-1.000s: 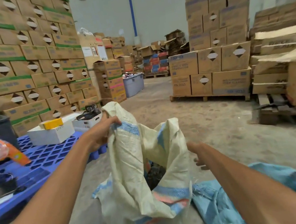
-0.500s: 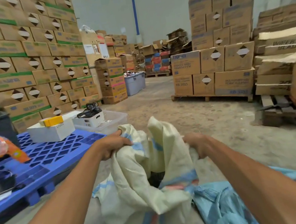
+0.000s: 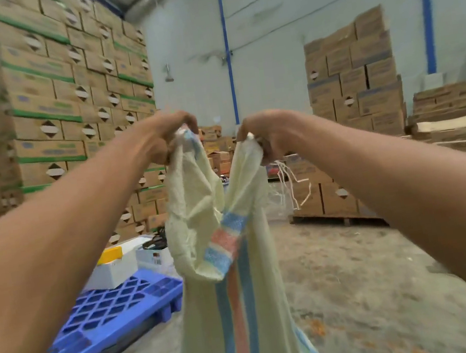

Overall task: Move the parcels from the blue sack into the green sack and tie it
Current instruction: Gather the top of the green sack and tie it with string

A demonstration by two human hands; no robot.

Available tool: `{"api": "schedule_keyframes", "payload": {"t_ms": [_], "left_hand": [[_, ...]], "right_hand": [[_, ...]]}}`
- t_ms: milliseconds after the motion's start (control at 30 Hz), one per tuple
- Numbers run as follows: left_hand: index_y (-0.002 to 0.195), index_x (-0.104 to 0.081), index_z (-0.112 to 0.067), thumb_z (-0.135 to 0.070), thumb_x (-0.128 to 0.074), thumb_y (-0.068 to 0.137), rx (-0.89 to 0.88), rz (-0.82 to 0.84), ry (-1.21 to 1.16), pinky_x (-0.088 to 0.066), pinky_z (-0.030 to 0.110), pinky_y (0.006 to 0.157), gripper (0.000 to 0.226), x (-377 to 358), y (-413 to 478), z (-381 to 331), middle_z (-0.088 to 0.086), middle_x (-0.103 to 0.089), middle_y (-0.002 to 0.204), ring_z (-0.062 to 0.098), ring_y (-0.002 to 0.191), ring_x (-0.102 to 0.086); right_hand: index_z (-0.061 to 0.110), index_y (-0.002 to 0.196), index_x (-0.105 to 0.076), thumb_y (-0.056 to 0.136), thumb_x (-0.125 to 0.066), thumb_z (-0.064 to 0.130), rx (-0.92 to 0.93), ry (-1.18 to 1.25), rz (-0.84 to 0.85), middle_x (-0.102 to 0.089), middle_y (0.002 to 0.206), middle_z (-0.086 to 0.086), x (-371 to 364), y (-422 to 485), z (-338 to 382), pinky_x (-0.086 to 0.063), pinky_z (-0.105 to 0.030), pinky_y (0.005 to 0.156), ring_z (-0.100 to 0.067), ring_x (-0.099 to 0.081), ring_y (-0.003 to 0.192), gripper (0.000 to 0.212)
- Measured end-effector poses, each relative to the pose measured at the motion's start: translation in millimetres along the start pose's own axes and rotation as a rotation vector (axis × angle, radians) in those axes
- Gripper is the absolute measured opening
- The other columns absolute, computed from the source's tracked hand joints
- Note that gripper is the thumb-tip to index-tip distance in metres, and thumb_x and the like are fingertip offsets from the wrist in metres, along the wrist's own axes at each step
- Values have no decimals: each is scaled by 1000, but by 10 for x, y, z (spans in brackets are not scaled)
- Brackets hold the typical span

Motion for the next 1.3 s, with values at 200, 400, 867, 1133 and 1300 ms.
{"api": "schedule_keyframes", "payload": {"t_ms": [200, 400, 867, 1133, 1300], "left_hand": [[117, -58, -12, -17, -88, 67, 22, 472, 485, -50, 49, 101, 58, -387, -309, 366, 12, -70, 115, 30, 109, -66], [139, -35, -22, -13, -80, 73, -136, 280, 514, -58, 47, 86, 80, -785, -239, 499, 15, -59, 121, 32, 103, -65], [90, -61, -1, 1, -59, 88, 33, 55, 207, -45, 22, 41, 4, -392, -164, 556, 5, -60, 67, 13, 39, -52], [93, -61, -3, -1, -60, 87, 56, 61, 177, -49, 26, 47, 6, -164, -248, 490, 7, -61, 71, 17, 53, -54], [117, -60, -4, -17, -62, 90, 2, 192, 154, -56, 30, 56, 30, -81, -343, 438, 8, -66, 92, 19, 67, -65]], "right_hand": [[7, 125, -57, 88, -63, 18, -48, 36, -44, -51, 96, -5, 94, -116, -50, -43, -26, 71, -17, -47, 77, 38], [10, 88, -54, 98, -53, 21, -16, 102, 25, -52, 69, -2, 58, -488, 4, -40, -21, 59, -13, -49, 57, 15], [11, 120, -60, 91, -62, 48, -55, -443, 299, -70, 111, -8, -571, -716, -1146, -43, -23, 57, -17, -69, 72, 47], [15, 90, -55, 98, -57, 15, -59, -210, 280, -40, 64, 0, -580, -729, -974, -25, -21, 47, -9, -32, 49, 8], [11, 94, -61, 98, -55, 12, 11, 107, 125, -39, 59, 5, 30, -846, -84, -25, -17, 51, -5, -30, 46, 8]]}}
Point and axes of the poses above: each hand's wrist, its own y-axis towards the middle knuckle, its own x-axis out of the back of the hand, z = x × y, the point moved 5 cm from there along y, towards the middle knuckle
